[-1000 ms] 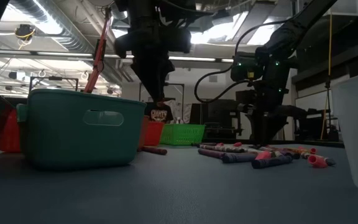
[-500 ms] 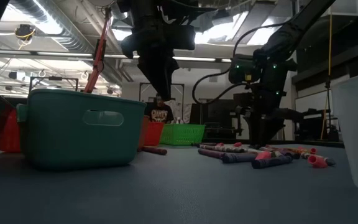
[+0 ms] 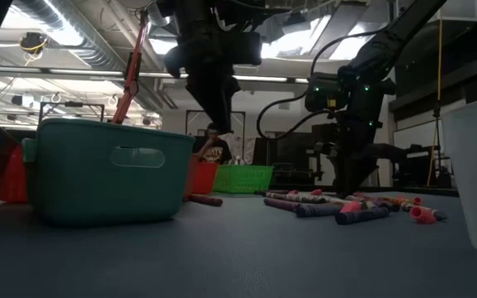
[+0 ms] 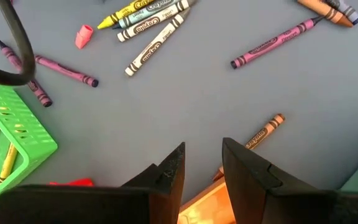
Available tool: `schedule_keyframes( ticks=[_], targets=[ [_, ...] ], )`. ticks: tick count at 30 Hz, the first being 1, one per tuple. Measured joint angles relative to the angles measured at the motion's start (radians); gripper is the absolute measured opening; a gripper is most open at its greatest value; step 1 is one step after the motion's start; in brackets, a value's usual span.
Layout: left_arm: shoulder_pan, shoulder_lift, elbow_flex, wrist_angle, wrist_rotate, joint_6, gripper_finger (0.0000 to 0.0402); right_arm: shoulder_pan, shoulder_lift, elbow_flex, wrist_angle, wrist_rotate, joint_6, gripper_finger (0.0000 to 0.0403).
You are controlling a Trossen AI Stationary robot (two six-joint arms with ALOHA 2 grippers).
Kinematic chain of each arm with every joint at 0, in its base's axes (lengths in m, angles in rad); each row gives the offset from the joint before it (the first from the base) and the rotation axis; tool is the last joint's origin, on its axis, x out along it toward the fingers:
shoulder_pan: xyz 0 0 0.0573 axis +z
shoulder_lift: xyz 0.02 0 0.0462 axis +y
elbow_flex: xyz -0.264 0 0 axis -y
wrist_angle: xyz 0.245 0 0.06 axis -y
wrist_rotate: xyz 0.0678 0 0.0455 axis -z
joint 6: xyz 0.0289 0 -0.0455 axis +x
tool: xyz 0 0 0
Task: Sort crayons
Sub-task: Put the purple crayon into the white bin
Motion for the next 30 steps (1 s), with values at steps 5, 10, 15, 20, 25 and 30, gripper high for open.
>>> schedule_keyframes(
  ticks=[5,10,15,20,25,30],
  targets=[
    [0.000,0.000,0.000,0.015,0.000,0.000,0.0091,0.000,0.000,0.000,0.001,0.002,0.000,0.0018],
    [0.000,0.000,0.000,0.025,0.000,0.000,0.0091,0.000,-0.024,-0.002,-0.003,0.002,0.002,0.0021],
    [0.000,0.000,0.000,0.040,0.000,0.000,0.0091,0.001,-0.084,-0.008,-0.017,0.013,0.042,0.0022],
    [0.000,0.000,0.000,0.043,0.000,0.001,0.0091,0.026,-0.158,-0.006,-0.050,0.006,0.096,0.0015],
    [0.000,0.000,0.000,0.044,0.000,0.001,0.0091,0.110,-0.227,-0.005,-0.077,-0.005,0.164,0.0021],
    [0.000,0.000,0.000,0.045,0.000,0.002,0.0091,0.231,-0.283,-0.005,-0.099,-0.013,0.250,0.0022]
  ],
)
